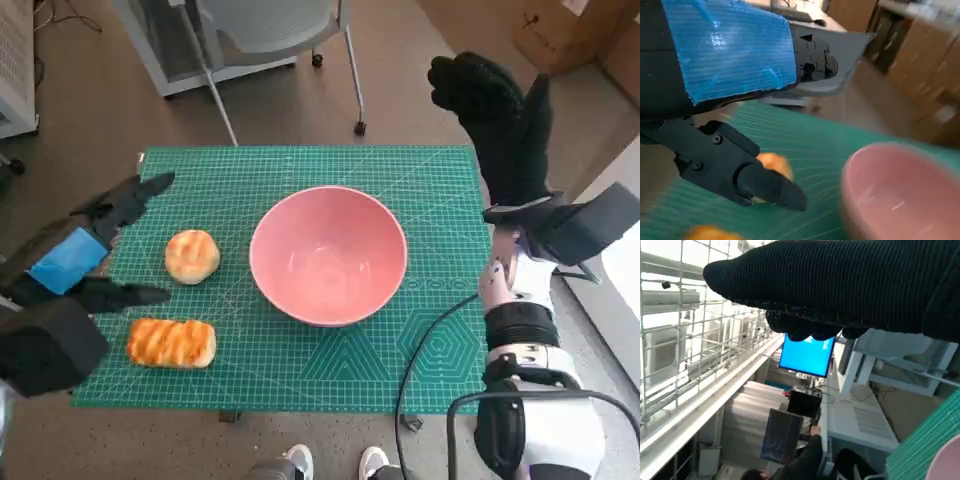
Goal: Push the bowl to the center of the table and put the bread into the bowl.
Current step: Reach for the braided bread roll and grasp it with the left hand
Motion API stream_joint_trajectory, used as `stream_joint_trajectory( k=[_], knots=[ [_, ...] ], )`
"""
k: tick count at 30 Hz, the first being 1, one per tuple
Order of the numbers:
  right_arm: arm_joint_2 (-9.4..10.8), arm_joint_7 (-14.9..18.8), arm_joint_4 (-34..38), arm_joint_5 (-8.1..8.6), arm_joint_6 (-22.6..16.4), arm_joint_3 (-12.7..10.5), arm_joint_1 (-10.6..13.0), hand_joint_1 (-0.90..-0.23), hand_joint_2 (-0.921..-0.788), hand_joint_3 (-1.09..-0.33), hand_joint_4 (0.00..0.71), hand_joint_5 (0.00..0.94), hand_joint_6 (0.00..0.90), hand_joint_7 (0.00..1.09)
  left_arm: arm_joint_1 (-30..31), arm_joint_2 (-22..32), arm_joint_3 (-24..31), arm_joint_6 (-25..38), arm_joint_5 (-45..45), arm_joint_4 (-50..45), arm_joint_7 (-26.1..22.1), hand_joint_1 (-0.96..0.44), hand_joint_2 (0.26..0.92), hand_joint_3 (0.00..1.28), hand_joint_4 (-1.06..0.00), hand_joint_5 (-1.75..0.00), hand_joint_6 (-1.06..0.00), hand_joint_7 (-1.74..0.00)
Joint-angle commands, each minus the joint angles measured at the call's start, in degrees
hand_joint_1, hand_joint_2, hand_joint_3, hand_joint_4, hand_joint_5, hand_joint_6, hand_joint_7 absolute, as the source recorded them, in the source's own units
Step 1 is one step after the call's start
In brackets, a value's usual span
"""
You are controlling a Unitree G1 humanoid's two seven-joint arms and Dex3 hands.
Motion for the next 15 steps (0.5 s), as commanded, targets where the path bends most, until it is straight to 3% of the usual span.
stream_joint_trajectory(
  k=[1,6,15],
  knots=[
    [0.49,-0.33,0.95,-0.57,0.86,0.82,0.53,-0.697,-0.921,-0.602,0.193,0.009,0.379,0.02,2.25,1.52,-0.73,-3.75,2.69,-2.58,-0.31,-0.32,0.658,0.01,-0.07,-0.02,-0.23,-0.08],
    [0.5,-0.82,1.31,-1.04,0.88,1.64,0.18,-0.685,-0.921,-0.604,0.198,0.009,0.379,0.02,4.06,1.98,-1.22,-7.92,3.79,-2.16,-0.89,-0.49,0.669,0.01,-0.14,-0.02,-0.28,-0.07],
    [0.63,-0.75,1.8,-1.16,1.61,2.21,-0.41,-0.698,-0.921,-0.603,0.212,0.012,0.381,0.02,8.04,1.1,-1.03,-14.69,5.71,0.14,-0.29,-0.56,0.689,0.01,-0.22,-0.02,-0.34,-0.06]
  ],
)
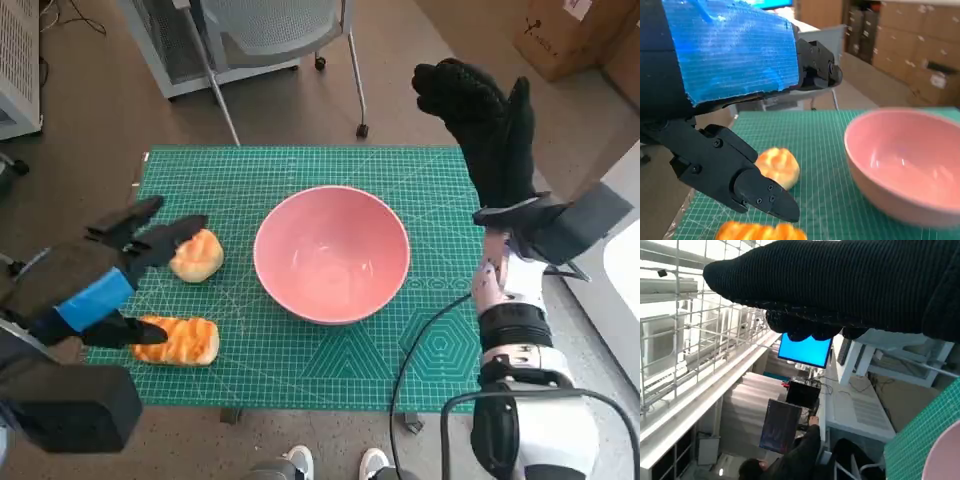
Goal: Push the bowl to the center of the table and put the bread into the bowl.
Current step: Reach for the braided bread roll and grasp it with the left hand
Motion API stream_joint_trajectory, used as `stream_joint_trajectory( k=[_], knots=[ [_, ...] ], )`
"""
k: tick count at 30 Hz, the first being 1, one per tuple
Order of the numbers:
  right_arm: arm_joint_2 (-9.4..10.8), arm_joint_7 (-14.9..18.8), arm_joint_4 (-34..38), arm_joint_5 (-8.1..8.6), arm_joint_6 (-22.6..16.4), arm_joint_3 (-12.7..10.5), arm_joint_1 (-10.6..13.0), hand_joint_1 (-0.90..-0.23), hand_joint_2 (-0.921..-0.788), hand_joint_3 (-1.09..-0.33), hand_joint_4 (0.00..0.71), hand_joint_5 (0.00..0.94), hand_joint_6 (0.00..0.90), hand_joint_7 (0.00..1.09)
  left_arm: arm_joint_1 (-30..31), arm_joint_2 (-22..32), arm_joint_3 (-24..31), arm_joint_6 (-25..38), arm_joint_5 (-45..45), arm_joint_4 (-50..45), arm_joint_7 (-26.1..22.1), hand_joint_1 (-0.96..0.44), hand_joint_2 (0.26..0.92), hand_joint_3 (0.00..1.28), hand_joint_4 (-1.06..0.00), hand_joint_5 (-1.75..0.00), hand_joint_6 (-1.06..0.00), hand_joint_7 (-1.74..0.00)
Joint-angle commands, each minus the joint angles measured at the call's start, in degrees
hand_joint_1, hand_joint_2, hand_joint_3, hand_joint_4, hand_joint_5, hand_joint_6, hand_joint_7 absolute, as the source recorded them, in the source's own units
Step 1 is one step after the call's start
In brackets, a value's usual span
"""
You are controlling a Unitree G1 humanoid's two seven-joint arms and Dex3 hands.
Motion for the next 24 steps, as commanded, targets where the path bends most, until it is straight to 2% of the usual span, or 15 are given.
stream_joint_trajectory(
  k=[1,10,24],
  knots=[
    [-0.06,-0.15,1.02,-0.48,1.38,0.39,-0.33,-0.7,-0.921,-0.603,0.213,0.012,0.381,0.02,2.14,-0.08,-0.26,-2.42,1.41,1.31,0.08,-0.56,0.69,0.01,-0.22,-0.02,-0.34,-0.06],
    [0.03,0.54,1.0,-0.19,1.74,0.51,-0.48,-0.698,-0.921,-0.599,0.219,0.01,0.383,0.01,3.45,-1.44,-2.27,-1.81,2.53,3.56,-0.28,-0.45,0.688,0.0,-0.25,-0.01,-0.41,-0.05],
    [0.05,1.45,1.19,0.3,2.3,0.16,-0.72,-0.69,-0.921,-0.599,0.221,0.006,0.392,0.01,3.13,-2.09,-7.73,3.83,7.22,6.76,-2.41,-0.34,0.689,0.0,-0.25,0.0,-0.43,-0.02]
  ],
)
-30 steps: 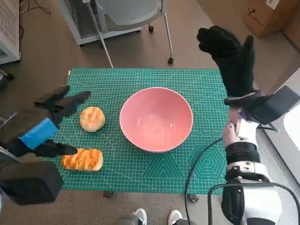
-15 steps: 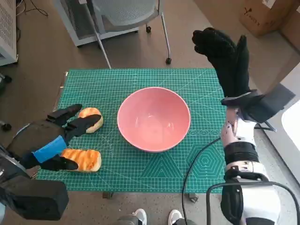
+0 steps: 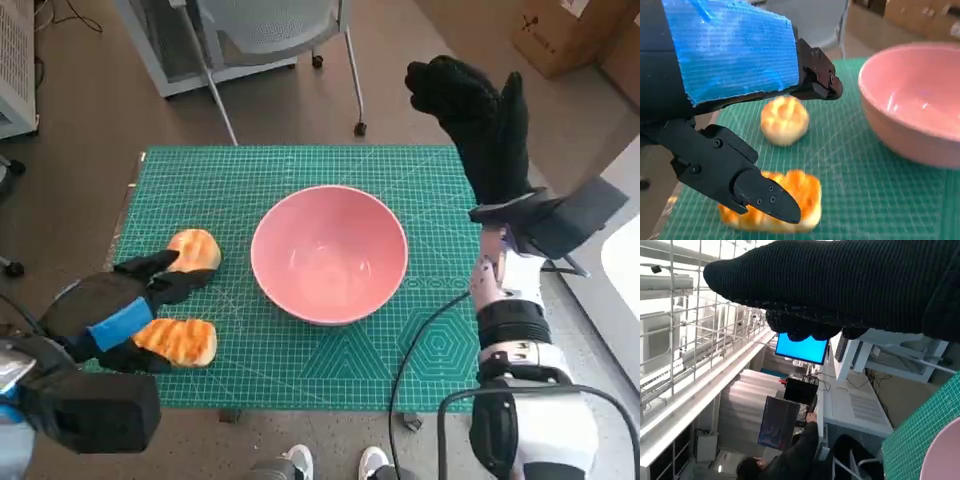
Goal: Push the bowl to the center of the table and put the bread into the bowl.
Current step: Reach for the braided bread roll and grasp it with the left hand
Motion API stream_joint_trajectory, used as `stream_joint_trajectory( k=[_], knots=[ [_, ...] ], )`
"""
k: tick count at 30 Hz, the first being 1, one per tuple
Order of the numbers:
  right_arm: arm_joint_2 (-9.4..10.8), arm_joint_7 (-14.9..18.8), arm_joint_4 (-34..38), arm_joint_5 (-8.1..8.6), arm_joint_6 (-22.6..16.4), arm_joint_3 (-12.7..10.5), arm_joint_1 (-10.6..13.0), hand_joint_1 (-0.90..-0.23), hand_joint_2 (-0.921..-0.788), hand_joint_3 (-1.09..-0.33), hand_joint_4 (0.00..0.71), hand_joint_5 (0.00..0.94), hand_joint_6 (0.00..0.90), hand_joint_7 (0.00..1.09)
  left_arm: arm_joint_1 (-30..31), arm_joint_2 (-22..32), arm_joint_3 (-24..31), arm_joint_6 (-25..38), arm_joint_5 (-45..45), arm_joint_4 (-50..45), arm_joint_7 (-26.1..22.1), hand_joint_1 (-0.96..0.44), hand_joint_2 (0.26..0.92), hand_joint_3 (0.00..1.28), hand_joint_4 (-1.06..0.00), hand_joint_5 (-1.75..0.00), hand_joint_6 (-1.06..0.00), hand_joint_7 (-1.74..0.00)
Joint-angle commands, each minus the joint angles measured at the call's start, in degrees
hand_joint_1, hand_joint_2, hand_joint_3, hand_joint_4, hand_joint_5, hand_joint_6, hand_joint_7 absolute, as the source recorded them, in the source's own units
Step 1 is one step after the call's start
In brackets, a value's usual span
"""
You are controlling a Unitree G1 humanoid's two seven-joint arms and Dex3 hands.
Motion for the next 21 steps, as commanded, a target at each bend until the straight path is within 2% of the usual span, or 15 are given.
stream_joint_trajectory(
  k=[1,8,21],
  knots=[
    [-0.11,0.72,0.89,0.17,1.21,-0.11,0.02,-0.69,-0.921,-0.599,0.221,0.006,0.392,0.01,0.21,0.14,-1.97,2.5,2.29,1.31,-1.57,-0.34,0.69,0.0,-0.25,0.0,-0.43,-0.02],
    [-0.19,1.03,0.77,0.25,1.23,-0.23,0.18,-0.693,-0.921,-0.598,0.222,0.005,0.393,0.01,-0.13,-0.32,-4.17,3.83,3.33,4.12,-2.06,-0.32,0.695,0.0,-0.25,0.0,-0.42,-0.01],
    [-0.57,0.5,0.81,-0.17,1.23,-0.09,0.17,-0.702,-0.921,-0.594,0.219,0.002,0.389,0.01,-1.84,-1.93,-10.17,2.04,5.24,13.45,-0.31,-0.29,0.705,0.0,-0.27,-0.01,-0.41,0.0]
  ],
)
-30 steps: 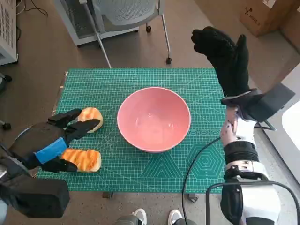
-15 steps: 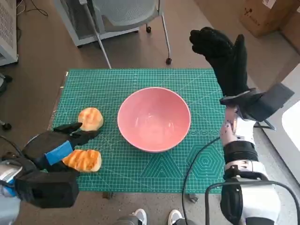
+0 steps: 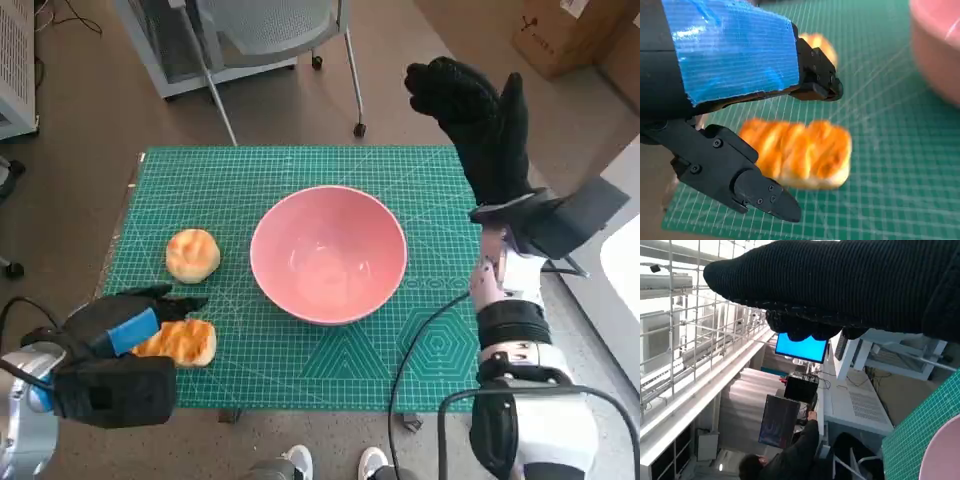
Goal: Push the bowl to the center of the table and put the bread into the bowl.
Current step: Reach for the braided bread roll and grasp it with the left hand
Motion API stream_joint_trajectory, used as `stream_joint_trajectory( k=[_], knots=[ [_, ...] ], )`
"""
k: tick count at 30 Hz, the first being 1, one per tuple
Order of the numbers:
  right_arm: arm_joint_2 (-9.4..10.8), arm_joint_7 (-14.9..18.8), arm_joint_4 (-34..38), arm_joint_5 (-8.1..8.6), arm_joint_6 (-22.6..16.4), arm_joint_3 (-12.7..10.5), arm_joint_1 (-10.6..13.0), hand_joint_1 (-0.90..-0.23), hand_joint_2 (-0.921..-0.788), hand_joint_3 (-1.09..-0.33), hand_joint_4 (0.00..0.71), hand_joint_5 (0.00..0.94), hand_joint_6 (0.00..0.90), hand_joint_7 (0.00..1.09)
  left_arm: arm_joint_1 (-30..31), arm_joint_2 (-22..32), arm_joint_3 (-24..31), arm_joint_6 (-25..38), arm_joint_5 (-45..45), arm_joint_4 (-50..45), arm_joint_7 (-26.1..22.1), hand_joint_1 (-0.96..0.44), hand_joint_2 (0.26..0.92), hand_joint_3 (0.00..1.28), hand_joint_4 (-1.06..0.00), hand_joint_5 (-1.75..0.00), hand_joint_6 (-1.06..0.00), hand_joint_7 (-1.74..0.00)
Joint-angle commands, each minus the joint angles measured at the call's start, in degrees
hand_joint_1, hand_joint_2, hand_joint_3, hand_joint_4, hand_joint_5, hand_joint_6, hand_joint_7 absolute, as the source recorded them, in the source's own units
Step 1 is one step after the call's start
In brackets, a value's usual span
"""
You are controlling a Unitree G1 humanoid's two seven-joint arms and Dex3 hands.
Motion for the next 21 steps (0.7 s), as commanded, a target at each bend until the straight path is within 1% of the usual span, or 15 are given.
stream_joint_trajectory(
  k=[1,6,9,10,12,13,14,16,19,20,21],
  knots=[
    [-0.54,0.06,0.81,-0.26,0.88,0.08,0.16,-0.701,-0.921,-0.594,0.219,0.001,0.388,0.01,-1.31,-1.01,-2.37,-0.95,1.09,3.45,0.6,-0.28,0.706,0.0,-0.27,-0.01,-0.41,0.0],
    [-0.69,0.01,0.89,-0.19,1.02,-0.04,0.04,-0.699,-0.921,-0.593,0.22,0.001,0.387,0.01,-2.32,-1.52,-4.17,-0.81,1.76,6.22,0.92,-0.22,0.715,0.01,-0.33,-0.02,-0.41,0.0],
    [-0.72,-0.04,0.89,-0.15,1.0,-0.1,0.02,-0.699,-0.921,-0.592,0.219,0.001,0.387,0.01,-2.88,-2.05,-5.09,-0.45,2.75,7.21,1.59,-0.16,0.741,0.02,-0.38,-0.03,-0.44,-0.02],
    [-0.72,-0.04,0.86,-0.15,0.97,-0.11,0.04,-0.699,-0.921,-0.591,0.219,0.001,0.387,0.01,-3.0,-2.28,-5.31,-0.41,3.11,7.51,1.92,-0.12,0.764,0.03,-0.43,-0.04,-0.48,-0.03],
    [-0.71,-0.03,0.84,-0.13,0.93,-0.13,0.07,-0.699,-0.921,-0.59,0.22,0.001,0.388,0.01,-3.19,-2.64,-5.65,-0.53,3.73,8.05,2.67,-0.09,0.786,0.03,-0.47,-0.03,-0.51,-0.03],
    [-0.71,-0.03,0.85,-0.12,0.93,-0.14,0.07,-0.7,-0.921,-0.59,0.221,0.002,0.388,0.01,-3.28,-2.74,-5.78,-0.65,3.96,8.29,3.03,-0.06,0.805,0.03,-0.5,-0.04,-0.54,-0.04],
    [-0.7,-0.04,0.85,-0.11,0.91,-0.16,0.11,-0.699,-0.921,-0.589,0.221,0.002,0.388,0.01,-3.27,-2.95,-5.9,-1.2,4.27,8.76,3.99,-0.05,0.821,0.04,-0.52,-0.04,-0.56,-0.05],
    [-0.63,-0.06,0.83,-0.1,0.9,-0.19,0.16,-0.699,-0.921,-0.588,0.223,0.003,0.39,0.01,-3.15,-3.43,-5.89,-2.48,4.66,9.76,6.01,-0.01,0.851,0.04,-0.59,-0.04,-0.64,-0.06],
    [-0.5,0.08,0.67,0.01,0.9,-0.24,0.32,-0.699,-0.921,-0.583,0.226,0.003,0.392,0.01,-2.75,-4.18,-5.61,-4.88,4.89,11.69,9.72,0.03,0.885,0.04,-0.74,-0.09,-0.76,-0.1],
    [-0.5,0.11,0.69,0.02,0.93,-0.26,0.32,-0.698,-0.921,-0.583,0.226,0.003,0.392,0.01,-2.76,-4.21,-5.62,-5.51,4.95,12.21,10.44,0.02,0.892,0.05,-0.73,-0.31,-0.72,-0.32],
    [-0.51,0.11,0.73,0.01,0.96,-0.27,0.3,-0.697,-0.921,-0.581,0.226,0.003,0.392,0.01,-2.82,-4.21,-5.64,-5.98,4.98,12.62,10.91,0.01,0.902,0.09,-0.69,-0.65,-0.64,-0.65]
  ],
)
